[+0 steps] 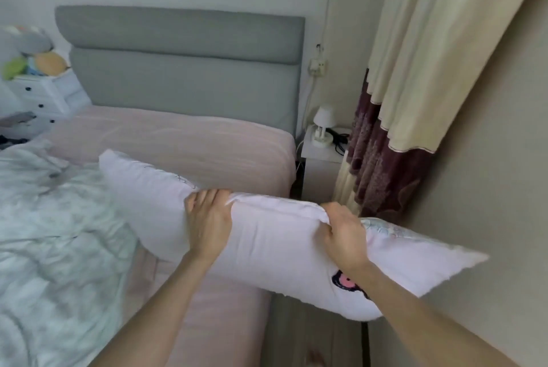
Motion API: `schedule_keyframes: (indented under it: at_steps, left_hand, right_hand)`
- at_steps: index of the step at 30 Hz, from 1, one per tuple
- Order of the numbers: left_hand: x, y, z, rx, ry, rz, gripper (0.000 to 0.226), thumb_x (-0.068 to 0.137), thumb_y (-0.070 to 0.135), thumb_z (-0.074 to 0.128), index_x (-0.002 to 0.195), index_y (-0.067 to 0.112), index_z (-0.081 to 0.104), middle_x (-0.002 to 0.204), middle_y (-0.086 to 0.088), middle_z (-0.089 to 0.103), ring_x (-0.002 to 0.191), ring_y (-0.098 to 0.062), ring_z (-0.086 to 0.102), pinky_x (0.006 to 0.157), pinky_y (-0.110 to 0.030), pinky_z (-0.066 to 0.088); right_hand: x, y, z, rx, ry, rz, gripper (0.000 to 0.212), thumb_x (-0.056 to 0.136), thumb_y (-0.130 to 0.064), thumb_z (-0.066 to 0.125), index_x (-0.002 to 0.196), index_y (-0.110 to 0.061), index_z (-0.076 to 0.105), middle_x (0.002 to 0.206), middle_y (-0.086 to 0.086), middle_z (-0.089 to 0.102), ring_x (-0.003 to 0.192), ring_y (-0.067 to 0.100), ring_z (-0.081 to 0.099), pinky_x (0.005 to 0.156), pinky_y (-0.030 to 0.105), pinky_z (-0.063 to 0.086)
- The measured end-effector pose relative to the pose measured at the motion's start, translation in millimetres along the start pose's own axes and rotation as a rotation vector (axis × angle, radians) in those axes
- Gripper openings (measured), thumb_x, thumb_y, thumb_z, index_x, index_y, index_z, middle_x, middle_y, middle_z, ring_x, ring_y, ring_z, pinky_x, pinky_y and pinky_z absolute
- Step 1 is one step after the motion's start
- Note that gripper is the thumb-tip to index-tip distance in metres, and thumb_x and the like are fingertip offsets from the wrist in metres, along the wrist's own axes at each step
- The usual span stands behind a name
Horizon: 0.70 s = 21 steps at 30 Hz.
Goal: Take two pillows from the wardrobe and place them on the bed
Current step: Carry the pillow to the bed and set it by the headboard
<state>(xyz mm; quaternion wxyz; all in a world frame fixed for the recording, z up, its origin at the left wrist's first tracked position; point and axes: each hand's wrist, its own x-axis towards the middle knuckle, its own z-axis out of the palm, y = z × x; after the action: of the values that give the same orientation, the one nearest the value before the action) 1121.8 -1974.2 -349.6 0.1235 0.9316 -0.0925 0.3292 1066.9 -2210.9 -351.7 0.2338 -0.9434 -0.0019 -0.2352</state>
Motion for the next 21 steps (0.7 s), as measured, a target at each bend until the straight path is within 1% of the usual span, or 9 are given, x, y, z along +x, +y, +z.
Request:
schedule_keyframes:
  at_steps: [2,6,9,12,14,16,18,19,21]
  left_hand:
    - [39.0,-5.7,26.6,0.061,0.002,-0.039,0.012,0.076,0.012,0.05,0.082,0.014,0.06,0.071,-0.006,0.064,0.076,-0.025,0.052,0.074,-0.034,0.029]
    - [103.8,-20.1,62.8,0.111,-0.016,-0.133,0.027,0.08,0.02,0.039,0.084,0.009,0.064,0.075,-0.01,0.068,0.073,-0.03,0.063,0.075,-0.035,0.028]
    - [150.2,-38.0,91.5,0.138,-0.017,-0.201,0.026,0.078,0.019,0.042,0.084,0.008,0.064,0.074,-0.012,0.067,0.072,-0.032,0.063,0.072,-0.036,0.026]
    - [197.9,-61.9,123.5,0.158,-0.038,-0.237,0.026,0.077,0.018,0.041,0.084,0.008,0.064,0.072,-0.011,0.066,0.07,-0.033,0.062,0.072,-0.035,0.026]
    - [234.4,-84.7,154.9,0.175,-0.024,-0.256,0.027,0.077,0.018,0.04,0.084,0.007,0.064,0.07,-0.011,0.065,0.067,-0.032,0.062,0.074,-0.036,0.027]
    - [257.3,-102.7,177.8,0.159,-0.012,-0.26,0.029,0.078,0.017,0.038,0.084,0.007,0.064,0.07,-0.011,0.065,0.066,-0.031,0.062,0.077,-0.038,0.034]
    - [284.7,-129.4,208.9,0.14,-0.03,-0.278,0.03,0.078,0.018,0.038,0.084,0.007,0.065,0.07,-0.011,0.066,0.066,-0.031,0.061,0.077,-0.044,0.044]
    - [298.4,-143.8,223.8,0.145,-0.039,-0.28,0.03,0.078,0.018,0.038,0.084,0.007,0.065,0.071,-0.011,0.066,0.066,-0.031,0.061,0.076,-0.047,0.046]
    - [321.1,-175.0,256.9,0.143,-0.053,-0.306,0.028,0.079,0.018,0.039,0.084,0.007,0.064,0.072,-0.011,0.066,0.067,-0.031,0.062,0.079,-0.045,0.044]
  right_hand:
    - [55.4,10.7,18.1,0.032,0.003,-0.048,0.027,0.06,0.0,0.042,0.079,-0.007,0.059,0.065,0.008,0.06,0.057,0.031,0.056,0.051,0.029,0.034]
    - [157.4,22.7,53.5,0.067,-0.026,-0.212,0.034,0.064,-0.014,0.03,0.08,-0.007,0.059,0.066,0.007,0.06,0.058,0.027,0.056,0.05,0.029,0.04]
    - [227.8,24.9,87.5,0.112,-0.035,-0.282,0.031,0.062,-0.013,0.032,0.084,-0.011,0.055,0.065,0.006,0.059,0.06,0.02,0.052,0.051,0.023,0.038]
    - [288.7,25.1,122.7,0.149,-0.024,-0.317,0.03,0.062,-0.008,0.034,0.084,-0.014,0.053,0.064,0.004,0.058,0.059,0.015,0.046,0.046,0.023,0.036]
    - [331.8,26.2,157.6,0.152,-0.034,-0.32,0.032,0.063,-0.006,0.037,0.085,-0.011,0.06,0.067,0.003,0.061,0.06,0.016,0.051,0.049,0.022,0.035]
    - [361.5,25.9,184.1,0.181,-0.056,-0.325,0.033,0.067,-0.008,0.036,0.085,-0.008,0.063,0.07,0.004,0.064,0.062,0.018,0.057,0.052,0.021,0.038]
    - [395.7,23.9,221.3,0.221,-0.128,-0.312,0.029,0.071,-0.005,0.04,0.087,-0.005,0.063,0.075,0.008,0.067,0.065,0.024,0.062,0.054,0.027,0.047]
    - [413.1,21.8,238.4,0.238,-0.157,-0.315,0.026,0.071,-0.002,0.045,0.089,-0.004,0.063,0.077,0.01,0.068,0.067,0.028,0.063,0.056,0.029,0.05]
    - [447.1,18.6,277.4,0.272,-0.228,-0.287,0.022,0.073,-0.001,0.049,0.091,-0.003,0.062,0.08,0.013,0.067,0.071,0.031,0.064,0.061,0.034,0.053]
